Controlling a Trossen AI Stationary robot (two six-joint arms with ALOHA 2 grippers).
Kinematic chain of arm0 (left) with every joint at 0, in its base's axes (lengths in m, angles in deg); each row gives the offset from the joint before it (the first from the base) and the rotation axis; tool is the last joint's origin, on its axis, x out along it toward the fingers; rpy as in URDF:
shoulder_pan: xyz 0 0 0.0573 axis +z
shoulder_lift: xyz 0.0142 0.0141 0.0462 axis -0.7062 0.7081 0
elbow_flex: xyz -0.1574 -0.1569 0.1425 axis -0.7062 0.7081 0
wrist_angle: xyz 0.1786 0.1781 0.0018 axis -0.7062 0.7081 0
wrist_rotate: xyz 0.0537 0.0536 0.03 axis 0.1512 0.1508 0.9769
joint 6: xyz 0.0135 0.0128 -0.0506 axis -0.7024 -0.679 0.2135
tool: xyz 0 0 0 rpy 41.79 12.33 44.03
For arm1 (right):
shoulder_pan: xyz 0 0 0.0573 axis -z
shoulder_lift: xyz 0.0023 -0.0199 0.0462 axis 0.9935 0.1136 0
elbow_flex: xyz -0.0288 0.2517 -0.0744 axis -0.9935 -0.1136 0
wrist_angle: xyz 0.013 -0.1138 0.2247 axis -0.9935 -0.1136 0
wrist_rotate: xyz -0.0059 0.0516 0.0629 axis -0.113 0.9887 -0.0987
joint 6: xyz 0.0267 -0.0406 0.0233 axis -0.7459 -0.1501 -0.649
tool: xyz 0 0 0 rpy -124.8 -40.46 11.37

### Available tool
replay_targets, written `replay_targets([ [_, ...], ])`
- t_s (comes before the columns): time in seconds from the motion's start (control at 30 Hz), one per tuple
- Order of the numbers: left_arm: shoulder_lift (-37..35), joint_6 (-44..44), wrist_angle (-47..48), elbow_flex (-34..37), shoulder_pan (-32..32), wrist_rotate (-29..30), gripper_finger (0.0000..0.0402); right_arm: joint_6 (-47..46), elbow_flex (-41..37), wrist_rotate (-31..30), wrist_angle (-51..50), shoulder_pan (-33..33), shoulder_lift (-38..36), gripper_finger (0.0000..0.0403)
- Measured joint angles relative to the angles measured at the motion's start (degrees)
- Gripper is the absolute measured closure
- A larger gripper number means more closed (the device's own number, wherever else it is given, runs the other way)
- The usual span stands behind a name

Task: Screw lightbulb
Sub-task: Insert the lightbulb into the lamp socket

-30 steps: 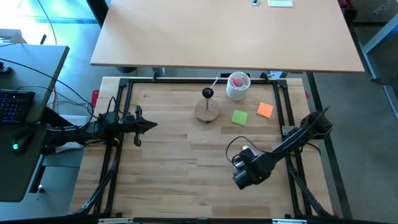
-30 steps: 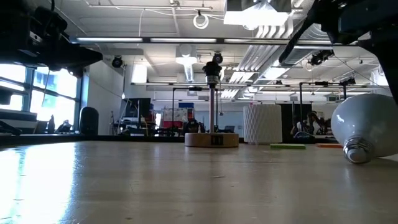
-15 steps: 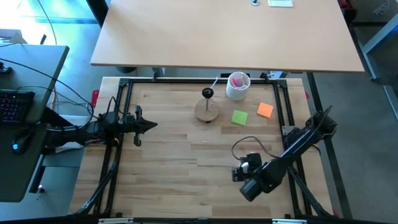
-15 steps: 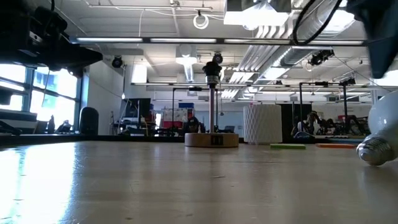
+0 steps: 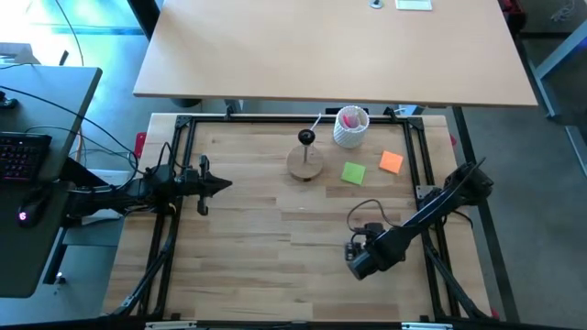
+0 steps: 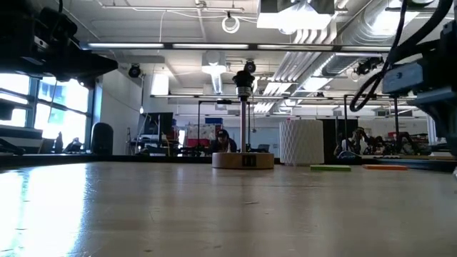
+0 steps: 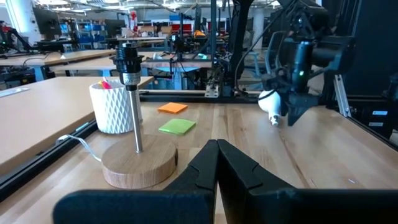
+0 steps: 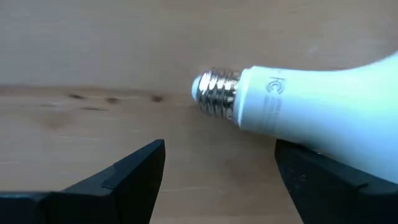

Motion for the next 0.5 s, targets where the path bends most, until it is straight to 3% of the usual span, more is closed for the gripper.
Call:
replay_targets([
  [0.33, 0.0, 0.0, 0.0, 0.0, 0.0, 0.0, 0.0401, 0.1, -0.3, 8.8, 2.7, -5.7, -1.5, 0.01],
  [0.4, 0.0, 0.0, 0.0, 0.0, 0.0, 0.0, 0.0401, -2.3, -0.6, 12.6, 0.4, -7.8, -2.9, 0.01],
  [0.5, 0.0, 0.0, 0.0, 0.0, 0.0, 0.0, 0.0401, -5.1, -0.7, 13.1, -6.2, -10.3, -4.8, 0.01],
])
